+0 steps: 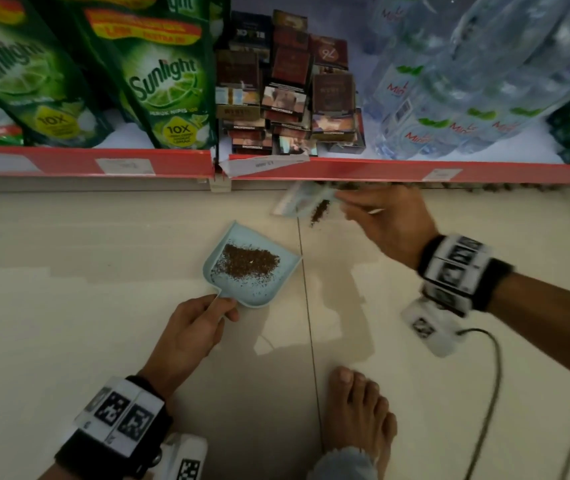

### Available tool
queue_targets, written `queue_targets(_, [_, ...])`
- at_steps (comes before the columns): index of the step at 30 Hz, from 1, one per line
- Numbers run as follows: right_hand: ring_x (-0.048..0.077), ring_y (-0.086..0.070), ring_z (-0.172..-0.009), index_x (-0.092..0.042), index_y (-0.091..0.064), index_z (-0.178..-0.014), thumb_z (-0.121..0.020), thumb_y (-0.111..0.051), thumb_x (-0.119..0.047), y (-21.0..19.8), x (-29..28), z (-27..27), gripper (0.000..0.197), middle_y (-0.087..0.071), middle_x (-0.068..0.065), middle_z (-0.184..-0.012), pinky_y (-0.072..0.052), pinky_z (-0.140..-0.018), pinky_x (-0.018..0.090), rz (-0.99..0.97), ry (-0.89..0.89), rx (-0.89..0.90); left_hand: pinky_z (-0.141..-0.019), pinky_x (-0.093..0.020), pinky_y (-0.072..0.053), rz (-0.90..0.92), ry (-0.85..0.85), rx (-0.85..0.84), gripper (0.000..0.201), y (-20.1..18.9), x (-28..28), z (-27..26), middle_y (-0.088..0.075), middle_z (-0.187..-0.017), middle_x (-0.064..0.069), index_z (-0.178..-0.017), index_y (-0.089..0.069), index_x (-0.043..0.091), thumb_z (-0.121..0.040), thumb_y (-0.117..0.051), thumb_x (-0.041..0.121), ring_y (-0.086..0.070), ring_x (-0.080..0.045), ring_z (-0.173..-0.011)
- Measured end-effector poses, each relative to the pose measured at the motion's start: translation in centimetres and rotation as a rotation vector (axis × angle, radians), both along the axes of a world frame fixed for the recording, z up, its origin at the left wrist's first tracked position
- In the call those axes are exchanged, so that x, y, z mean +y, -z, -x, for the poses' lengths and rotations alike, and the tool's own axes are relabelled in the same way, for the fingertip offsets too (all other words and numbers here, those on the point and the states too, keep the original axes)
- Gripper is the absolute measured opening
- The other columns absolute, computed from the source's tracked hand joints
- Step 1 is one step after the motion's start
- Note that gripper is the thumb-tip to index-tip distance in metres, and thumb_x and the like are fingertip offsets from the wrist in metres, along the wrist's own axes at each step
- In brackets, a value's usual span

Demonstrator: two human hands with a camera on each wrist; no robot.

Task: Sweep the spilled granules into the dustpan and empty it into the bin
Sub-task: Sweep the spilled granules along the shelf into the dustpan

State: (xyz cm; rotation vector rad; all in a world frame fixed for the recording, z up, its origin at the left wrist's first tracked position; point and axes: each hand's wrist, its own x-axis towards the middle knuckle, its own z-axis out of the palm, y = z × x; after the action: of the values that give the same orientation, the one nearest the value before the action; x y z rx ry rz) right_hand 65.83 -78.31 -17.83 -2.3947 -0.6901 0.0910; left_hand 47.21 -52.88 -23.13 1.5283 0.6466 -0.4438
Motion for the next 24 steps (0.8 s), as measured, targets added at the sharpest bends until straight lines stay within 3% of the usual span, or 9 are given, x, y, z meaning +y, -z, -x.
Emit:
queue_targets(2, [0.019, -0.071, -0.078, -0.007, -0.075, -0.109, -0.092, -0.066, -0.011, 1.2, 3.0, 0.1, 0.020, -0.076, 0.005, -0.093, -0.058, -0.081, 0.043, -0.104, 0.050, 0.003, -0.034, -0.014, -0.024, -0.001, 0.005, -0.007, 0.033, 0.2, -0.1, -0.4, -0.032, -0.039, 0.008, -0.068, -0.063, 0.005, -0.097, -0.054, 0.020, -0.027, -0.005, -0.033])
queue_targets(5, [0.022, -0.071, -0.081, -0.016, -0.075, -0.112, -0.095, -0.063, -0.020, 2.1, 6.4, 0.3, 0.022, -0.077, 0.003, -0.090, -0.056, -0.083, 0.044, -0.082, 0.099, 0.018, -0.033, -0.014, -0.023, 0.000, 0.001, -0.011, 0.034, 0.6, 0.0, -0.7, -0.032, -0.038, 0.008, -0.067, -0.063, 0.007, -0.097, -0.054, 0.021, -0.027, -0.005, -0.032])
queue_targets(8, [0.029, -0.068, -0.099, -0.026, -0.067, -0.126, -0.096, -0.054, -0.023, 2.3, 7.6, 0.4, 0.032, -0.074, 0.004, -0.112, -0.053, -0.091, 0.040, 0.079, 0.082, -0.001, -0.033, -0.014, -0.023, 0.021, 0.002, -0.025, 0.035, 0.7, -0.1, -0.8, -0.032, -0.039, 0.009, -0.064, -0.064, 0.011, -0.096, -0.054, 0.021, -0.027, -0.005, -0.032])
queue_targets(10, [0.034, -0.065, -0.105, -0.031, -0.063, -0.130, -0.096, -0.048, -0.022, 2.3, 7.0, 0.2, 0.038, -0.071, 0.007, -0.119, -0.054, -0.089, 0.040, 0.244, 0.039, -0.019, -0.033, -0.014, -0.023, 0.012, 0.007, -0.029, 0.034, 0.8, 0.0, -0.8, -0.033, -0.039, 0.009, -0.063, -0.064, 0.013, -0.095, -0.054, 0.020, -0.028, -0.005, -0.032])
queue_targets(12, [0.036, -0.065, -0.099, -0.030, -0.064, -0.126, -0.096, -0.046, -0.023, 2.1, 5.3, -0.2, 0.037, -0.070, 0.011, -0.113, -0.055, -0.082, 0.041, 0.384, 0.029, -0.025, -0.033, -0.014, -0.023, 0.010, 0.007, -0.028, 0.034, 0.7, 0.0, -0.8, -0.033, -0.039, 0.009, -0.063, -0.064, 0.012, -0.094, -0.054, 0.020, -0.027, -0.005, -0.032])
queue_targets(15, [0.040, -0.065, -0.099, -0.028, -0.067, -0.122, -0.095, -0.047, -0.023, 1.3, 0.8, -0.7, 0.034, -0.071, 0.016, -0.111, -0.054, -0.083, 0.044, 0.491, 0.094, 0.023, -0.033, -0.014, -0.022, 0.012, 0.000, -0.026, 0.033, 0.5, 0.0, -0.9, -0.032, -0.038, 0.009, -0.064, -0.064, 0.010, -0.095, -0.054, 0.020, -0.027, -0.005, -0.032])
queue_targets(17, [0.042, -0.065, -0.092, -0.023, -0.070, -0.118, -0.094, -0.050, -0.021, 0.5, -2.3, -0.5, 0.031, -0.072, 0.020, -0.099, -0.054, -0.078, 0.046, 0.532, 0.124, -0.015, -0.034, -0.014, -0.022, 0.011, 0.002, -0.028, 0.032, 0.4, 0.0, -1.0, -0.032, -0.038, 0.009, -0.066, -0.063, 0.008, -0.095, -0.055, 0.020, -0.026, -0.005, -0.032])
queue_targets(20, [0.042, -0.062, -0.073, -0.021, -0.071, -0.118, -0.095, -0.055, -0.016, -0.8, -5.1, 0.8, 0.028, -0.064, 0.015, -0.076, -0.053, -0.066, 0.044, 0.479, 0.128, -0.079, -0.035, -0.014, -0.022, 0.022, 0.014, -0.037, 0.032, 0.3, -0.1, -1.1, -0.031, -0.039, 0.008, -0.068, -0.063, 0.006, -0.096, -0.054, 0.020, -0.026, -0.006, -0.033])
queue_targets(24, [0.038, -0.061, -0.067, -0.018, -0.071, -0.119, -0.097, -0.057, -0.016, -1.2, -4.1, 1.7, 0.026, -0.062, 0.011, -0.073, -0.053, -0.064, 0.043, 0.317, 0.073, -0.142, -0.035, -0.015, -0.022, 0.031, 0.035, -0.039, 0.033, 0.3, -0.4, -1.4, -0.031, -0.040, 0.008, -0.068, -0.063, 0.007, -0.097, -0.053, 0.020, -0.025, -0.007, -0.034])
